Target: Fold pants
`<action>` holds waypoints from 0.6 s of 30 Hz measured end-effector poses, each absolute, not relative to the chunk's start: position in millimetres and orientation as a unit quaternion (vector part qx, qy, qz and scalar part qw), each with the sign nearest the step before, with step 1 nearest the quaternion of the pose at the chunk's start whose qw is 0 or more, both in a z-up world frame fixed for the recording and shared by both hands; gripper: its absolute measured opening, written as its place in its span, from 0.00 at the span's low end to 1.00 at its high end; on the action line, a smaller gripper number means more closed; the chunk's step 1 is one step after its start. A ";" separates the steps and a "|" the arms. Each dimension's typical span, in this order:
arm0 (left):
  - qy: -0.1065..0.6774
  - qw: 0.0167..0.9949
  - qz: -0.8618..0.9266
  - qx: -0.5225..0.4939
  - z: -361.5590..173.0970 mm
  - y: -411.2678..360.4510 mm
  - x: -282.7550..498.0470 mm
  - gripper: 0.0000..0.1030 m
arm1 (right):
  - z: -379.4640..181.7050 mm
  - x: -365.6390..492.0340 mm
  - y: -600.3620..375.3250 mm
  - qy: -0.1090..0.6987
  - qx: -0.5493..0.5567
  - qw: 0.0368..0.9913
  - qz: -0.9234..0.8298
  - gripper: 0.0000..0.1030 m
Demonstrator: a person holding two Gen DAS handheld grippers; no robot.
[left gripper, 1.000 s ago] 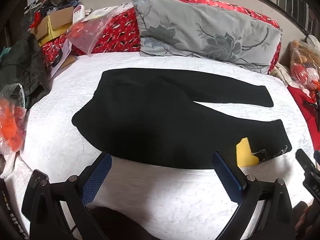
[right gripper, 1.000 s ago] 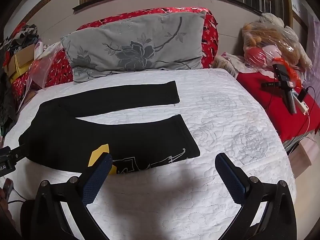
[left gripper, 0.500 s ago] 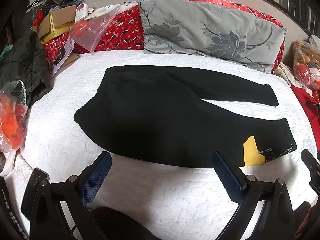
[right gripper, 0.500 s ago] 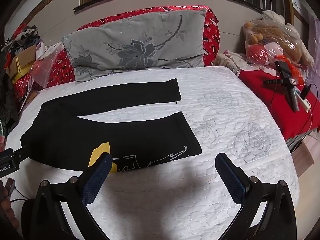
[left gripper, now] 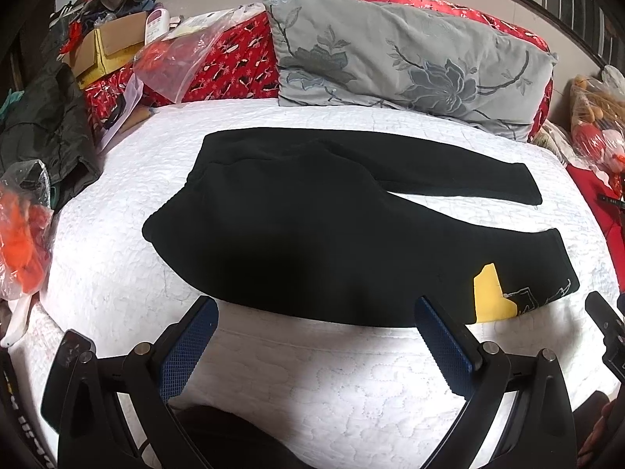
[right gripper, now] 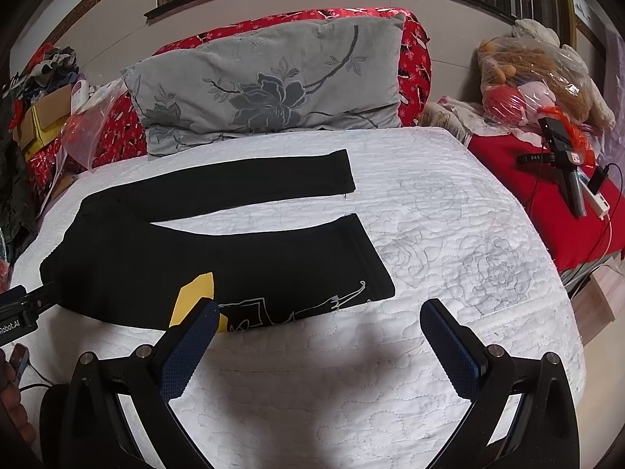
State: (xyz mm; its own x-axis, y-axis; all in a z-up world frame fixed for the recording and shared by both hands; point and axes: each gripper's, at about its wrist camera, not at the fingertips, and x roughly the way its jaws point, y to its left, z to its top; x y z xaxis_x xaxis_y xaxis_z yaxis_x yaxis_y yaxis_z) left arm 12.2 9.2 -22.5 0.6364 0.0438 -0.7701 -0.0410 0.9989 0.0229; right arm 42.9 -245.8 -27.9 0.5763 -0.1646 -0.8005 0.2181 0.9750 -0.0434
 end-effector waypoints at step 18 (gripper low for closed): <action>0.425 0.905 0.017 0.004 -20.9 8.3 5.8 0.99 | -24.2 41.5 -243.1 0.446 0.029 0.888 -0.103 1.00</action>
